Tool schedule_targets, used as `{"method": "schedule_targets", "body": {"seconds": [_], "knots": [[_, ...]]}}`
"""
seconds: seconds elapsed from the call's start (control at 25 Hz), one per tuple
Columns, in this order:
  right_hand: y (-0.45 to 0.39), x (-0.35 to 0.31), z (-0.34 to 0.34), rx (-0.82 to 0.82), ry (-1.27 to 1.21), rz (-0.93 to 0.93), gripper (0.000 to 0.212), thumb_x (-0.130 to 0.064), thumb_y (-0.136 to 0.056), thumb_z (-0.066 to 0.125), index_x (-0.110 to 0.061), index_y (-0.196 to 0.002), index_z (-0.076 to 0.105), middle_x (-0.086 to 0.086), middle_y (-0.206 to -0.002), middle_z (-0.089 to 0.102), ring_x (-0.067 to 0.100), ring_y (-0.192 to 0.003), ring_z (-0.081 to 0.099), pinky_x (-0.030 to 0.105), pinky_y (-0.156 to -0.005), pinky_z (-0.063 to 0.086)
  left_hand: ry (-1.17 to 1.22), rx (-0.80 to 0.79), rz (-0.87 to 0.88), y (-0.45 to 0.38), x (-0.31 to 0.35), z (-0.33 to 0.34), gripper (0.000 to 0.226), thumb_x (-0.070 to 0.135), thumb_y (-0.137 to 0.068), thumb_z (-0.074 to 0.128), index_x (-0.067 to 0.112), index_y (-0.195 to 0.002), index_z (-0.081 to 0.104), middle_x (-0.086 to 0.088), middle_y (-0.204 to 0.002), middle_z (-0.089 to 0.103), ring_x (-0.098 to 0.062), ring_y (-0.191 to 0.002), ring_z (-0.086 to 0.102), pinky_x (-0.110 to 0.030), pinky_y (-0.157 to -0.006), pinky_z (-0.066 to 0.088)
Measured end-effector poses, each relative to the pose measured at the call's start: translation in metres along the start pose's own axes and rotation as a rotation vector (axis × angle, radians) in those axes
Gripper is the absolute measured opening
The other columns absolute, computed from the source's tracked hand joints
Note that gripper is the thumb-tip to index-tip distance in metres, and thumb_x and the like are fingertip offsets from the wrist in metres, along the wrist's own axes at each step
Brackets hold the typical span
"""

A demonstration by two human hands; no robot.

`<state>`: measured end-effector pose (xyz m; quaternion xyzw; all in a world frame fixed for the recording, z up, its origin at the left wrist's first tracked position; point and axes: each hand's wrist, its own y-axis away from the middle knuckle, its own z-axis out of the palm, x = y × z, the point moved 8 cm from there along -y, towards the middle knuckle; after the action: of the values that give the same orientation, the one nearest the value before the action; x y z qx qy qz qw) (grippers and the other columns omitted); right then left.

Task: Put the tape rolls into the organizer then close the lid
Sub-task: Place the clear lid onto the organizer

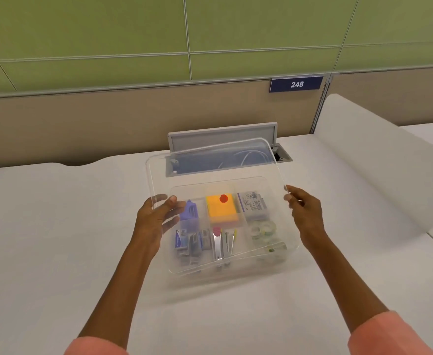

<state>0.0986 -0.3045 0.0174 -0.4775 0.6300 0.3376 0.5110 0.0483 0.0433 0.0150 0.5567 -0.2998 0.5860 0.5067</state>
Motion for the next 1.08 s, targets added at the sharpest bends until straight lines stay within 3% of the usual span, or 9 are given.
{"method": "schedule_targets", "body": {"seconds": [0.08,0.16,0.24,0.4,0.76,1.0,1.08], "knots": [[0.005,0.013,0.0,0.039,0.064,0.026,0.031,-0.003,-0.091,0.047,-0.012,-0.118,0.061,0.008,-0.106,0.063,0.018,-0.091,0.056,0.021,-0.076,0.042,0.077,0.107,-0.041,-0.003,-0.01,-0.006,0.014,0.013,-0.087,0.06,0.018,-0.095,0.051,-0.007,-0.093,0.065,-0.025,-0.088,0.066,-0.038,-0.086,0.051],[0.008,0.024,-0.004,0.082,0.098,0.071,0.032,-0.001,-0.091,0.045,-0.011,-0.118,0.061,0.012,-0.108,0.065,0.018,-0.091,0.056,0.022,-0.078,0.04,0.081,0.125,-0.039,-0.005,-0.015,-0.007,0.024,0.009,-0.085,0.062,0.011,-0.108,0.055,-0.011,-0.101,0.064,-0.029,-0.097,0.061,-0.038,-0.091,0.049],[0.009,0.031,-0.006,0.1,0.139,0.11,0.03,-0.002,-0.091,0.047,-0.007,-0.118,0.06,0.015,-0.114,0.065,0.02,-0.093,0.056,0.024,-0.083,0.039,-0.016,0.108,-0.024,-0.005,-0.021,-0.008,0.04,0.008,-0.085,0.062,0.005,-0.123,0.053,-0.014,-0.115,0.063,-0.028,-0.102,0.06,-0.036,-0.093,0.048],[0.013,0.033,0.004,0.038,0.298,0.065,0.031,-0.008,-0.092,0.048,-0.002,-0.122,0.056,0.019,-0.122,0.062,0.029,-0.11,0.057,0.03,-0.097,0.039,-0.298,0.187,0.03,-0.009,-0.034,-0.018,0.045,-0.003,-0.088,0.054,0.004,-0.132,0.047,-0.013,-0.135,0.054,-0.025,-0.114,0.054,-0.034,-0.101,0.041],[0.007,0.034,0.012,0.025,0.356,0.047,0.033,0.001,-0.091,0.046,-0.001,-0.123,0.053,0.018,-0.124,0.054,0.03,-0.106,0.057,0.023,-0.082,0.038,-0.445,0.324,-0.035,-0.014,-0.047,-0.021,0.041,0.002,-0.09,0.052,0.003,-0.131,0.047,-0.017,-0.135,0.053,-0.035,-0.12,0.052,-0.04,-0.1,0.042],[0.001,0.042,0.013,0.062,0.336,0.082,0.029,0.005,-0.088,0.049,-0.001,-0.114,0.06,0.02,-0.119,0.059,0.035,-0.114,0.051,0.029,-0.086,0.04,-0.34,0.295,-0.092,-0.015,-0.057,-0.026,0.036,0.006,-0.091,0.052,0.005,-0.127,0.051,-0.014,-0.128,0.058,-0.032,-0.107,0.059,-0.043,-0.094,0.049],[0.0,0.043,0.01,0.058,0.32,0.124,0.027,0.003,-0.088,0.051,-0.001,-0.112,0.062,0.02,-0.113,0.065,0.031,-0.104,0.058,0.026,-0.085,0.039,-0.295,0.279,-0.122,-0.015,-0.062,-0.03,0.039,0.008,-0.089,0.056,0.009,-0.128,0.053,-0.015,-0.128,0.059,-0.034,-0.109,0.06,-0.048,-0.096,0.05]]}}
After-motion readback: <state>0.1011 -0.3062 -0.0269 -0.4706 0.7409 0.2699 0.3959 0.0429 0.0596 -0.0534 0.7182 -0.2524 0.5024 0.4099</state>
